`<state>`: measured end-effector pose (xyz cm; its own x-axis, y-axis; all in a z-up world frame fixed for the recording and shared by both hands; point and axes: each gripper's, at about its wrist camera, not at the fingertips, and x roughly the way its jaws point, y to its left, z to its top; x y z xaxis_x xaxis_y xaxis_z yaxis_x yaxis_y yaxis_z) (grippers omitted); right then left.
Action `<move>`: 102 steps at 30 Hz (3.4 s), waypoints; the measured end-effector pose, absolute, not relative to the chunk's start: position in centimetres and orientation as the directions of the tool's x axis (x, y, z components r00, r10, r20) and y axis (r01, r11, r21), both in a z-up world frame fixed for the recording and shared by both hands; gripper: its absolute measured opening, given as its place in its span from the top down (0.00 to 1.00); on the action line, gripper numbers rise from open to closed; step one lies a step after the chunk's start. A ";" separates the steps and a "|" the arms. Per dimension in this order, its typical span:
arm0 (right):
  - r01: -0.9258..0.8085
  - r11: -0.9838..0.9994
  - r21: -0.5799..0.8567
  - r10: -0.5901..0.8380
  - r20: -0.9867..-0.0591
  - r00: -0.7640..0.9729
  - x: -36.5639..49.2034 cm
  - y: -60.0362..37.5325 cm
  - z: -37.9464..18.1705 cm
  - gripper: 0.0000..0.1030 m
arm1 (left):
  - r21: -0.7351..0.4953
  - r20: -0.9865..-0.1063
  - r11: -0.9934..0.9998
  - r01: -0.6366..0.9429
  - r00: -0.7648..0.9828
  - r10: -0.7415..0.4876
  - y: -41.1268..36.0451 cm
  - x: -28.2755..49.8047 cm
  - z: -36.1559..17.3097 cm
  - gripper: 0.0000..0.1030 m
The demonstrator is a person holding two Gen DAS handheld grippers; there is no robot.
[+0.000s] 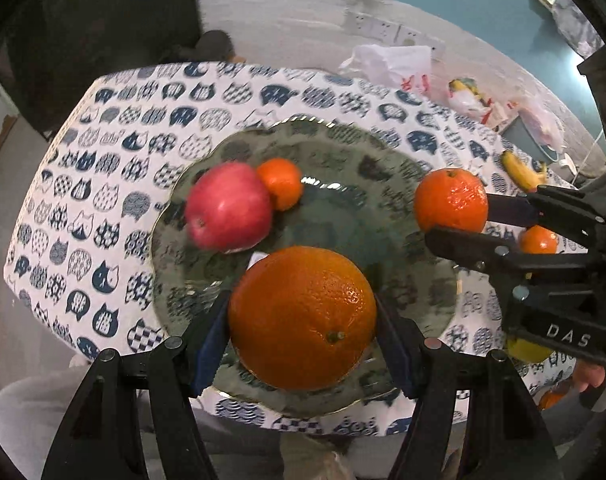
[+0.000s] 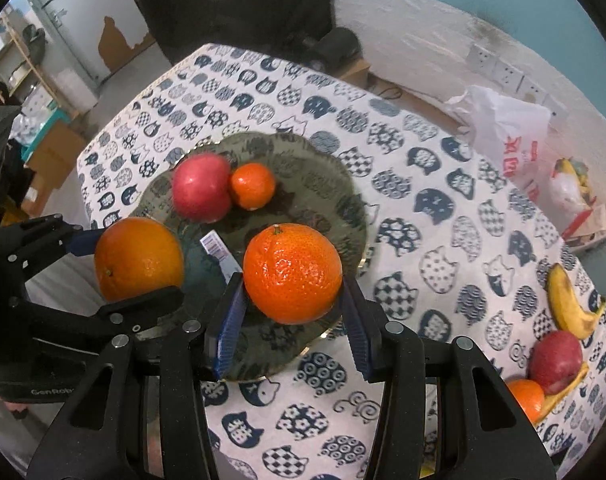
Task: Organize fruits
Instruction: 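Carry the orange and tangerine to the green plate and release both, then move both tools over to the row of remaining fruit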
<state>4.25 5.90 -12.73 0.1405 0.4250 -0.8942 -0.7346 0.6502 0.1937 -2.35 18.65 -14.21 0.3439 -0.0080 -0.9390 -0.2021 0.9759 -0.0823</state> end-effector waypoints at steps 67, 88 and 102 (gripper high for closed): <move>-0.600 0.769 0.220 0.388 -0.907 0.164 5.4 -3.0 -11.3 0.30 | -0.060 -0.950 0.994 -0.091 0.312 -0.029 12.7 -0.3 -13.4 0.21; -0.441 0.885 0.151 0.238 -0.960 0.148 4.9 -15.1 -14.4 0.22 | -0.026 -0.969 0.988 0.154 0.239 -0.063 1.8 2.4 -15.0 0.21; -0.449 0.884 0.132 0.176 -0.983 0.056 5.5 -14.2 -19.8 0.20 | -0.015 -0.978 0.983 0.182 0.202 -0.052 1.0 3.0 -16.6 0.20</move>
<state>5.53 -14.21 -19.79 0.0560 0.1757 -0.9829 -0.4487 0.8838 0.1324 3.05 0.95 -16.64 0.2020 -0.0522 -0.9780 0.1816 0.9833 -0.0150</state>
